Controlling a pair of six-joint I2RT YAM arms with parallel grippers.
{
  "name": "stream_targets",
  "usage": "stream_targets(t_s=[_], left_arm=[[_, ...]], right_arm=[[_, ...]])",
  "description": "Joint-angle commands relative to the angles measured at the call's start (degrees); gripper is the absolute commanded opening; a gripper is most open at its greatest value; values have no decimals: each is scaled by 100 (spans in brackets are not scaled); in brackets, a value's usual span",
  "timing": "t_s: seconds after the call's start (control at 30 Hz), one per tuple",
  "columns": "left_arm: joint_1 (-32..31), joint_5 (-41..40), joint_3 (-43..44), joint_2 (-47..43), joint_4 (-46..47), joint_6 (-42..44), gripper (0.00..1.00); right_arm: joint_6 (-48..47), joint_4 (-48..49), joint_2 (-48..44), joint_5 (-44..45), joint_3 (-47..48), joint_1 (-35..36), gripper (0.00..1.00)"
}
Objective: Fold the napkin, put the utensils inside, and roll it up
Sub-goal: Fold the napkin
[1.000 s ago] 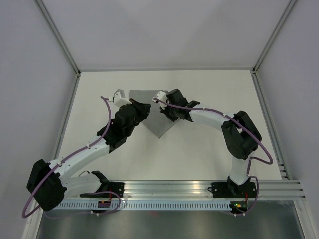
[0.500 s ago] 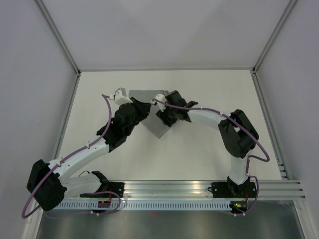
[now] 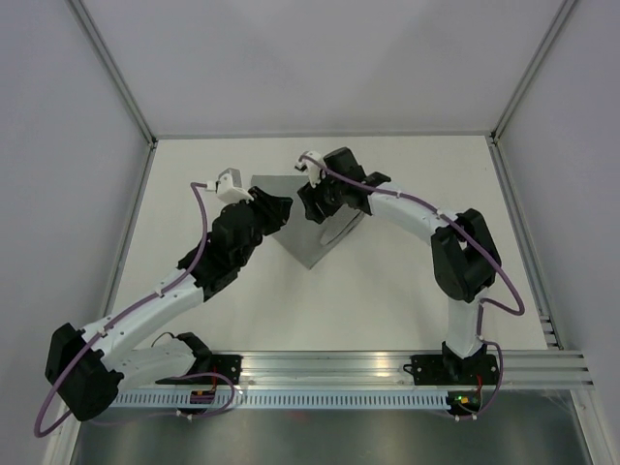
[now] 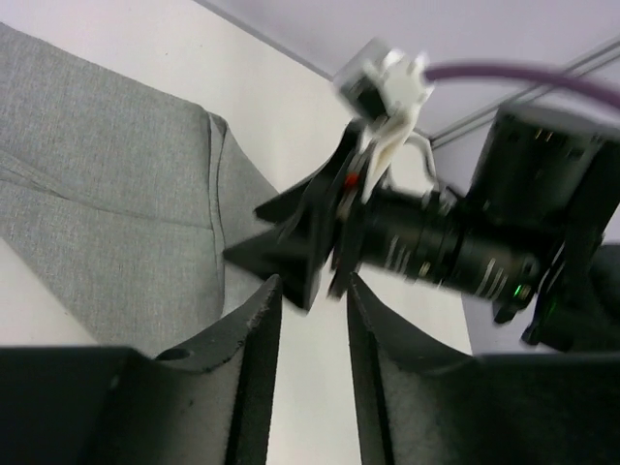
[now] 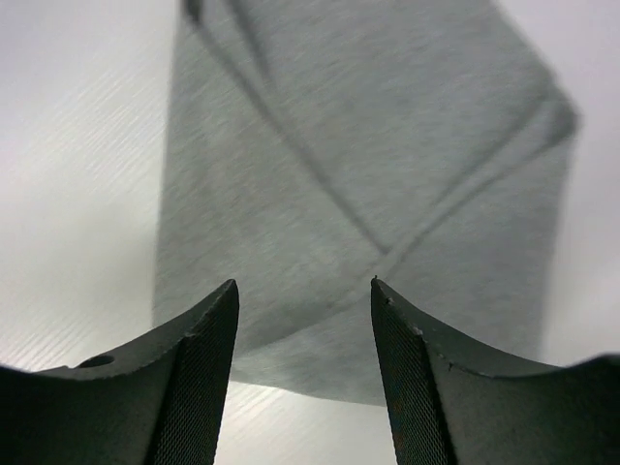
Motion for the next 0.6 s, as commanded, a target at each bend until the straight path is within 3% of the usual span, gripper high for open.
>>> stream_targets(t_s=[0.0,0.17,0.37,0.57], left_arm=[[19,315,293,76,27,708,40],[10,869,907,875,-324,1384,47],[1,835,1575,2062,-1149,1869,56],[1,1660,2112,3223,-1563,2326,62]], right_arm=[[484,-240,148,-123,602,-739,63],[292,-486,244,-79,788,-1311,57],[159,-425,280,-166,533,-1540,56],[71,-478,403,-290,515,-1593,51]])
